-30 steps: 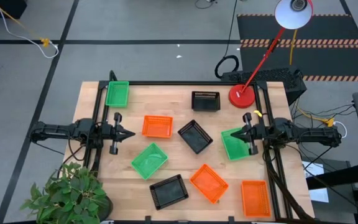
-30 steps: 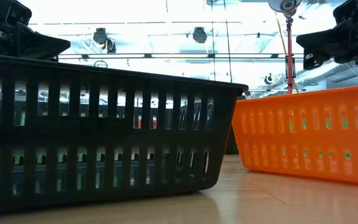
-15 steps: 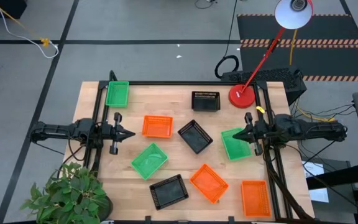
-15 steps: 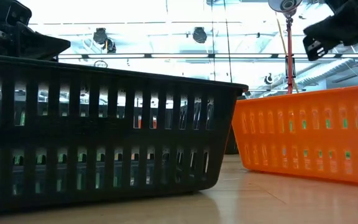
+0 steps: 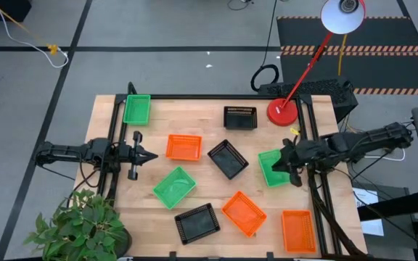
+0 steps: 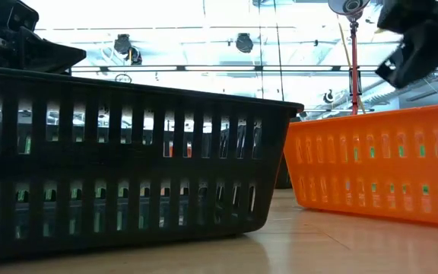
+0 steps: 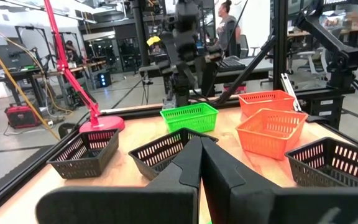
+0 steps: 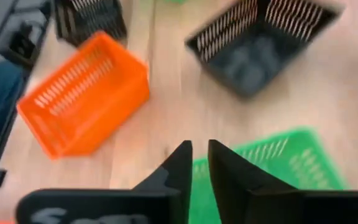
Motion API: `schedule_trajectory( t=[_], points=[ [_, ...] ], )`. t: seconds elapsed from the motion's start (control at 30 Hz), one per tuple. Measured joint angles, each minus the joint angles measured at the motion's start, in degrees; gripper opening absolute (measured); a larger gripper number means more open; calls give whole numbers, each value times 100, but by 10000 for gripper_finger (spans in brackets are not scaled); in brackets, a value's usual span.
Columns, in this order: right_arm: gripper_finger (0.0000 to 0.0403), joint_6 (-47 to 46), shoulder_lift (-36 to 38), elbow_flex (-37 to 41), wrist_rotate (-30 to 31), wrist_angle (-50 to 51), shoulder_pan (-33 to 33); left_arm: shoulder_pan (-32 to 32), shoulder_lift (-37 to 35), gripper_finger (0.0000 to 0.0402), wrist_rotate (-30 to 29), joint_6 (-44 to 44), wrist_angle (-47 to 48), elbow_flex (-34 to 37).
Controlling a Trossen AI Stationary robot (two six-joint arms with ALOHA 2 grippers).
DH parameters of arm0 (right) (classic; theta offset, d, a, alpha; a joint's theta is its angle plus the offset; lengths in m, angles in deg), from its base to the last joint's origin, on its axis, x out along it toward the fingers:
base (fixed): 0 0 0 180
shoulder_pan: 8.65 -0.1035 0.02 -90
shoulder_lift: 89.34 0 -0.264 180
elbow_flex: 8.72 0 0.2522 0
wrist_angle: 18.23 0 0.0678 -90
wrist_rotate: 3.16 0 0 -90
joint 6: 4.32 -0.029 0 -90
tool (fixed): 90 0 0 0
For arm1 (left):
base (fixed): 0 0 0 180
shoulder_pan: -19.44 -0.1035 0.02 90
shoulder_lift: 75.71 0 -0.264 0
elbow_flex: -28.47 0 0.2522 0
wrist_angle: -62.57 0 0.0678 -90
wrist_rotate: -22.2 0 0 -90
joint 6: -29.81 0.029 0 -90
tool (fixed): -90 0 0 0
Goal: Stack baskets by color
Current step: Stack the right green bin on top of the top left green bin
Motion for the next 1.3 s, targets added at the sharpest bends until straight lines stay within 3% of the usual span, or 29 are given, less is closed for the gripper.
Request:
schedule_trajectory(
  t=[0.23,0.53,0.87,1.1,1.3],
  points=[
    [107,-1031,-500,-2,-12,742,-577,0,0,10,0,0,1,0],
    [132,-1085,-932,-7,7,759,-1279,0,0,10,0,0,0,0],
    [133,-623,-1721,-7,320,828,-1379,0,0,10,0,0,0,0],
    [106,-420,-2168,-7,450,830,-1379,0,0,10,0,0,0,0],
    [32,-460,-2383,-7,453,807,-1379,2,0,10,0,0,-2,0]
  ],
)
